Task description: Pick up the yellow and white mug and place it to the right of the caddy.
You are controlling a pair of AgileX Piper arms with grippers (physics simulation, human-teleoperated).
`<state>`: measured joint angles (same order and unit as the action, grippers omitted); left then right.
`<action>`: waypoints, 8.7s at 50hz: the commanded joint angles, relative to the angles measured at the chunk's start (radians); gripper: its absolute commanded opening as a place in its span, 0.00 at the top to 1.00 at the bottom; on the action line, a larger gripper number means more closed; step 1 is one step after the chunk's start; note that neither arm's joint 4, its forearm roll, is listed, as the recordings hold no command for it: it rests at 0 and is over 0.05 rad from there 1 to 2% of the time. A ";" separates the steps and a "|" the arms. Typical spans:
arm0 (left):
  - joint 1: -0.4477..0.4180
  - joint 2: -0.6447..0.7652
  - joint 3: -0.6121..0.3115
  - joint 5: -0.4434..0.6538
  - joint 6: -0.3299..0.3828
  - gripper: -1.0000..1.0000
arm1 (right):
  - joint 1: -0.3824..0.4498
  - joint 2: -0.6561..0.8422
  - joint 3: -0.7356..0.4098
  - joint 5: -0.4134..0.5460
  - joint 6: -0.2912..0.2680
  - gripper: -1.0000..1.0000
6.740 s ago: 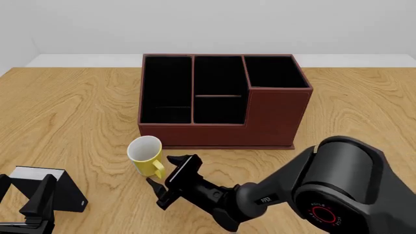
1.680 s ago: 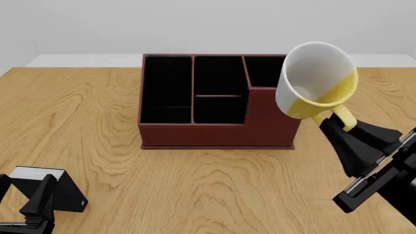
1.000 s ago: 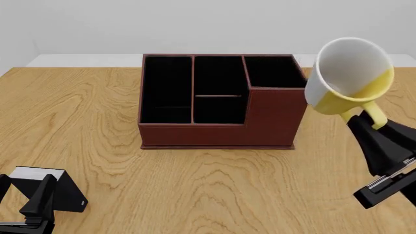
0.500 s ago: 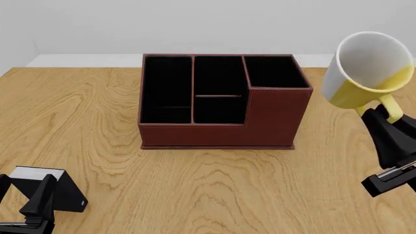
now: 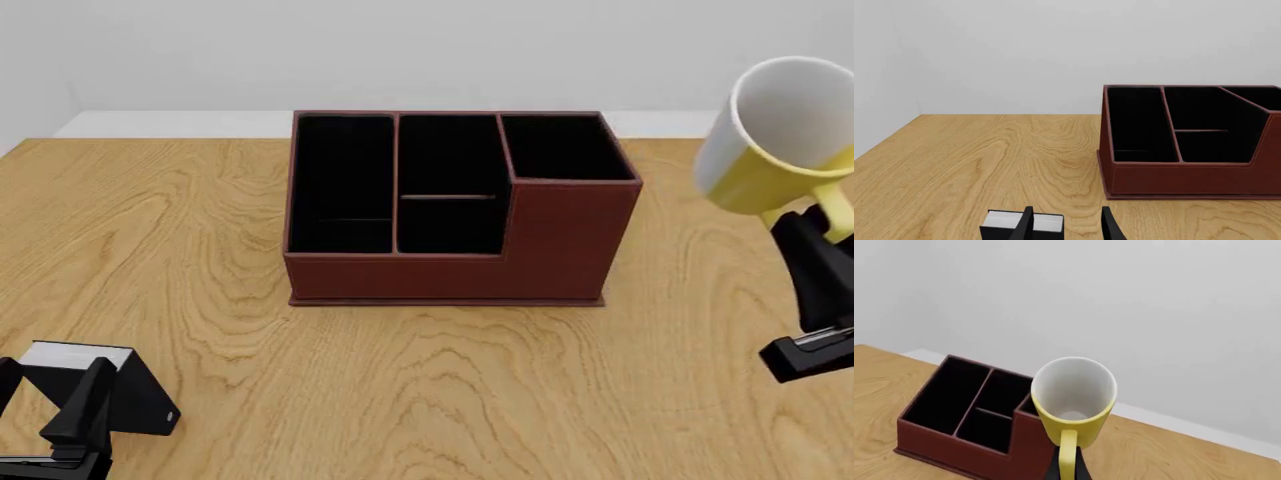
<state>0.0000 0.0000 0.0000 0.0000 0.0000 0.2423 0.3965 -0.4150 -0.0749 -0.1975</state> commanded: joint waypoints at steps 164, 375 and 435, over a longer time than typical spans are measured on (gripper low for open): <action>0.000 0.000 0.000 0.000 0.000 0.00 | -0.235 0.567 0.146 -0.534 0.061 1.00; 0.000 0.000 0.000 0.000 0.000 0.00 | -0.352 1.512 0.001 -1.118 0.150 1.00; 0.000 0.000 0.000 0.000 0.000 0.00 | -0.373 1.623 -0.036 -1.144 0.145 1.00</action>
<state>0.0000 0.0000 0.0000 0.0000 0.0000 -0.1253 2.0125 -0.4450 -1.2182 -0.0593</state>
